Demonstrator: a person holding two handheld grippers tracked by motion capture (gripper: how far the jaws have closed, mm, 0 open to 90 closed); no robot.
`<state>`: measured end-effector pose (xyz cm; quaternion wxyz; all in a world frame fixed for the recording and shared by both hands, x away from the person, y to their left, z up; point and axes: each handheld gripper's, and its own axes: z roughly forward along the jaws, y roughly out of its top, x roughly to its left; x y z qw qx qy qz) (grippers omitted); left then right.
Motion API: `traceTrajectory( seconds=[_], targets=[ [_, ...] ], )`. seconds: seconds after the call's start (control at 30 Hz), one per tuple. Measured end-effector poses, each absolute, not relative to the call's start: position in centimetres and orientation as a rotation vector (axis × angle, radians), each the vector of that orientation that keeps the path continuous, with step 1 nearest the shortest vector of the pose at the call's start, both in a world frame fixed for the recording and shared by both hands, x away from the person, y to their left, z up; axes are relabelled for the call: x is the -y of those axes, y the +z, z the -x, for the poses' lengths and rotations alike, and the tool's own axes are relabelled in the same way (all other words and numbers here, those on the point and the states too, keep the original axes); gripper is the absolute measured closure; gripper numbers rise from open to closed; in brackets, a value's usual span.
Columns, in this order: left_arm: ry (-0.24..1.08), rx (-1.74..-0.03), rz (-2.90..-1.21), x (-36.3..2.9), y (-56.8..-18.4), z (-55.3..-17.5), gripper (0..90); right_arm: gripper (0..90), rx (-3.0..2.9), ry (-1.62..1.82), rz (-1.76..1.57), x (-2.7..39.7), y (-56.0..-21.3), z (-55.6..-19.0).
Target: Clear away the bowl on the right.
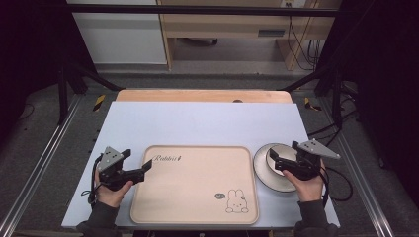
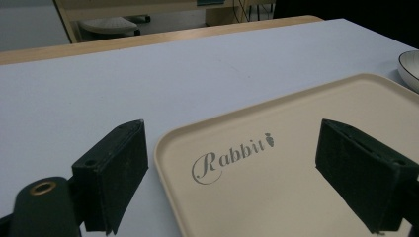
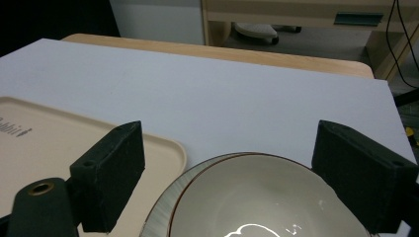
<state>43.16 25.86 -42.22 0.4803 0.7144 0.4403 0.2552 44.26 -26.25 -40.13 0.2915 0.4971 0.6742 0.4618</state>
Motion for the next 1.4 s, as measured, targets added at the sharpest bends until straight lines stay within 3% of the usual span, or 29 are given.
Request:
traceTrajectory(
  seconds=[1.4],
  targets=[
    [0.627,-1.07,-1.761,-25.8,-42.3,-43.1,12.7,27.2,-1.786,1.012,-1.512,30.1,-41.9,-45.0]
  ],
)
